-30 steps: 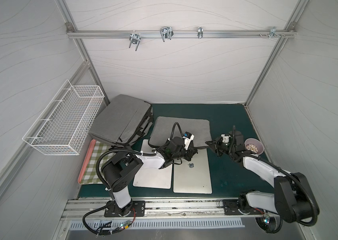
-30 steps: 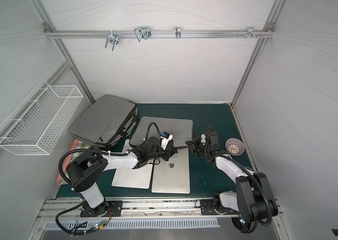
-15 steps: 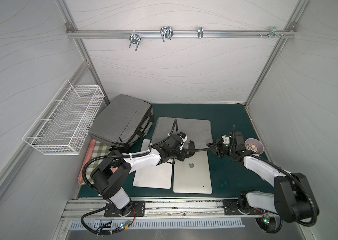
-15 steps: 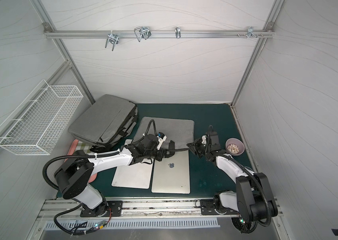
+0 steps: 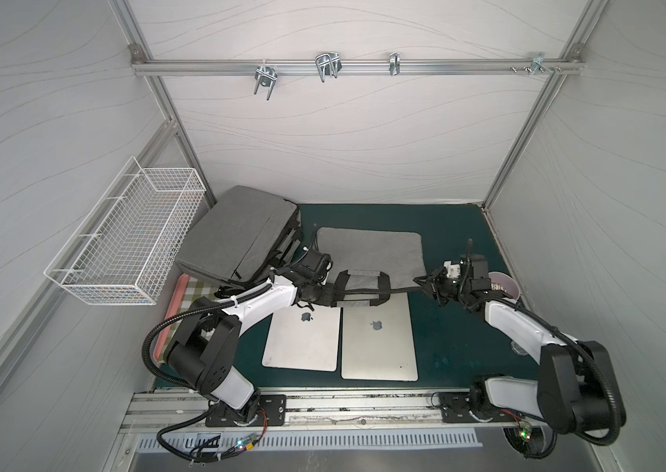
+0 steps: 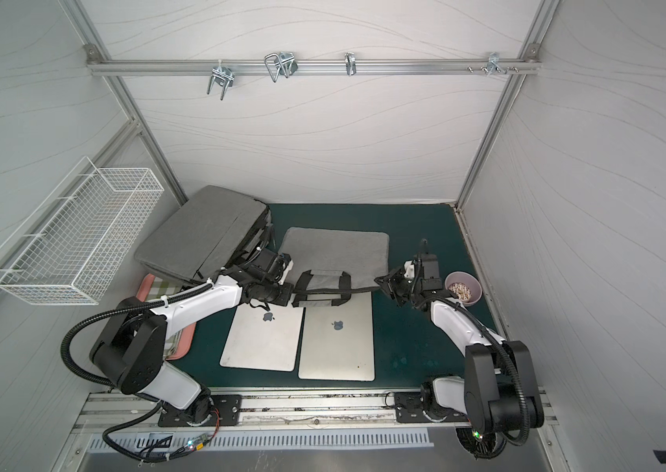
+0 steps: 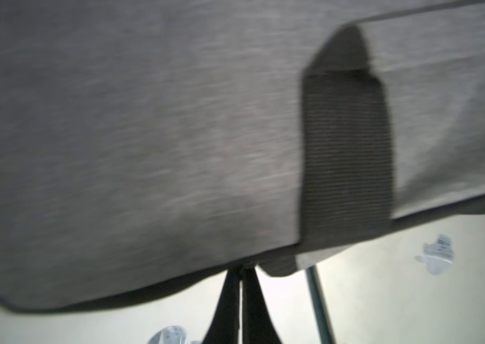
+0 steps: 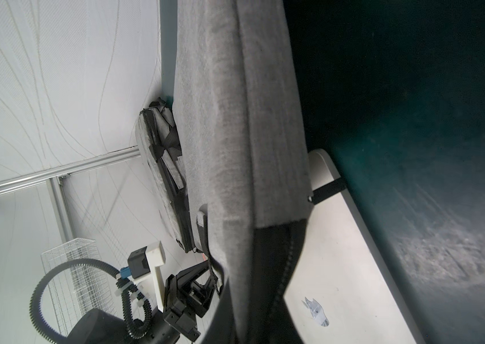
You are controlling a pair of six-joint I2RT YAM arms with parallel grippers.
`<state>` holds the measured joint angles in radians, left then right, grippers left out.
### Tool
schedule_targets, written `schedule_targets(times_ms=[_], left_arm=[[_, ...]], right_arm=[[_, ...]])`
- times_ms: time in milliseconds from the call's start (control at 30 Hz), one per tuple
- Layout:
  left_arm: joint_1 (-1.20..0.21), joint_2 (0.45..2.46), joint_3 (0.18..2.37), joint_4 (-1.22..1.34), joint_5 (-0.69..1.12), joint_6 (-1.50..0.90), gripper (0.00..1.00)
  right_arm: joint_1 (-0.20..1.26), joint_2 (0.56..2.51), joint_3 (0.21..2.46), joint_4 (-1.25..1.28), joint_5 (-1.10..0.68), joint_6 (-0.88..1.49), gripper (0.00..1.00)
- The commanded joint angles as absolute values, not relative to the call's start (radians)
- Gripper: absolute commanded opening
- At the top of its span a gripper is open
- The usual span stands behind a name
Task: Open the zippered laptop bag and take out the laptop
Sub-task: Unzip the zipper on the zippered laptop bag, then open the bag flap on the zippered laptop bag.
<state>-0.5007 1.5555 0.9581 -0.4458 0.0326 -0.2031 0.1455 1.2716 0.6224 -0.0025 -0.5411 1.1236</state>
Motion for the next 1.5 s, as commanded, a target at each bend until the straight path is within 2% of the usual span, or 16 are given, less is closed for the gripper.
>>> schedule_targets(times_ms=[0, 333, 533, 833, 1033, 1467], left_arm=[[-0.433, 1.551, 1.010, -0.542, -0.077, -0.145, 0.00], [-0.335, 1.669, 1.146, -0.576, -0.177, -0.059, 0.01], [-0.324, 1.722, 1.237, -0.583, -0.117, -0.006, 0.15], [-0.325, 1.700, 1.275, -0.550, 0.003, 0.117, 0.40], [-0.350, 1.671, 1.286, -0.504, 0.098, 0.247, 0.49], [-0.522, 1.846, 1.404, -0.393, 0.028, 0.557, 0.54]], right_arm=[[0.111, 1.287, 0.680, -0.001, -0.574, 1.050, 0.00], [0.083, 1.391, 0.764, -0.093, -0.651, 0.886, 0.00], [0.073, 1.497, 0.867, -0.121, -0.675, 0.818, 0.00], [0.073, 1.666, 1.037, -0.144, -0.669, 0.788, 0.00], [0.072, 1.768, 1.142, -0.199, -0.674, 0.733, 0.00], [0.094, 1.864, 1.246, -0.242, -0.680, 0.699, 0.00]])
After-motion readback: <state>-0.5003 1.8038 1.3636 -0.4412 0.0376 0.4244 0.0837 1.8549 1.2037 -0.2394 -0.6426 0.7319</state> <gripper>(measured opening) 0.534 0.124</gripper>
